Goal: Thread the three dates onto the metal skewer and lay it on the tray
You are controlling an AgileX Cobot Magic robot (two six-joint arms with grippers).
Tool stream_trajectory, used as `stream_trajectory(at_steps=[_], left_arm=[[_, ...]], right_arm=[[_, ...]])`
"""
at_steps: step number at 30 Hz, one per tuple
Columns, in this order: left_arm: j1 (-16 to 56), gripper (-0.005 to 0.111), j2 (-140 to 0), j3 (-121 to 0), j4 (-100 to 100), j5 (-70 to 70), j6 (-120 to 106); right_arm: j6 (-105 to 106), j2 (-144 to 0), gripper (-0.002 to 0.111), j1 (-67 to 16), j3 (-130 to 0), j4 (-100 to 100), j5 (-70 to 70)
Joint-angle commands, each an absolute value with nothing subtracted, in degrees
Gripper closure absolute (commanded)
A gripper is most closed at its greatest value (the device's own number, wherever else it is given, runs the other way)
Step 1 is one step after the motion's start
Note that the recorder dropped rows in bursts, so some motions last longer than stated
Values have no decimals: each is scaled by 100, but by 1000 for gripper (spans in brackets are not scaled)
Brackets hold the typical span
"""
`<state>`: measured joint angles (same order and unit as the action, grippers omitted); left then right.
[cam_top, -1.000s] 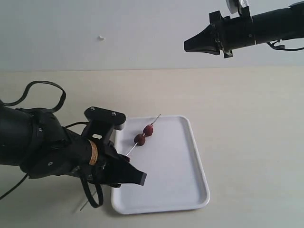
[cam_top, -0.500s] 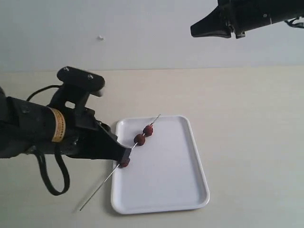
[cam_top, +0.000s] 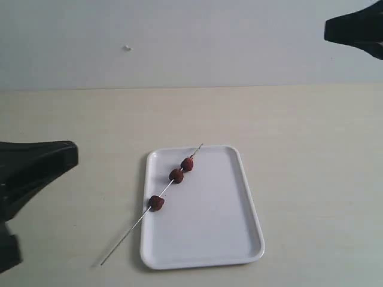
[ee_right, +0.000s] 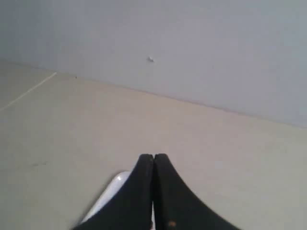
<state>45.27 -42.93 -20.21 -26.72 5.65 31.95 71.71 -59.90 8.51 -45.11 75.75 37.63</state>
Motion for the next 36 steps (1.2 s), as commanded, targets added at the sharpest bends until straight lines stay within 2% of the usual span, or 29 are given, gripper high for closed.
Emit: stream_trajectory(at_steps=[1, 8, 11, 22, 30, 32, 36], left_arm=[[4511, 107, -2972, -1512, -2499, 645, 3192], [4511, 107, -1645, -1155, -2441, 459, 3249], [4511, 107, -1590, -1155, -2452, 459, 3199], [4511, 107, -1591, -1155, -2452, 459, 3188], [4511, 107, -1591, -1155, -2452, 459, 3188], [4511, 107, -1591, -1155, -2452, 459, 3188], [4511, 107, -1591, -1155, -2452, 459, 3188]], right_arm=[[7860, -4415, 108, 864, -3419, 8442, 3597], [8085, -2223, 108, 864, -2073, 8633, 3537], [8060, -1924, 108, 864, -2044, 8615, 3561], [8092, -1841, 108, 864, -2044, 8588, 3512], [7783, -1841, 108, 864, -2044, 8409, 2411], [6996, -1720, 108, 864, -2044, 7525, 2012], [3636, -1167, 108, 864, -2044, 3630, 1740]])
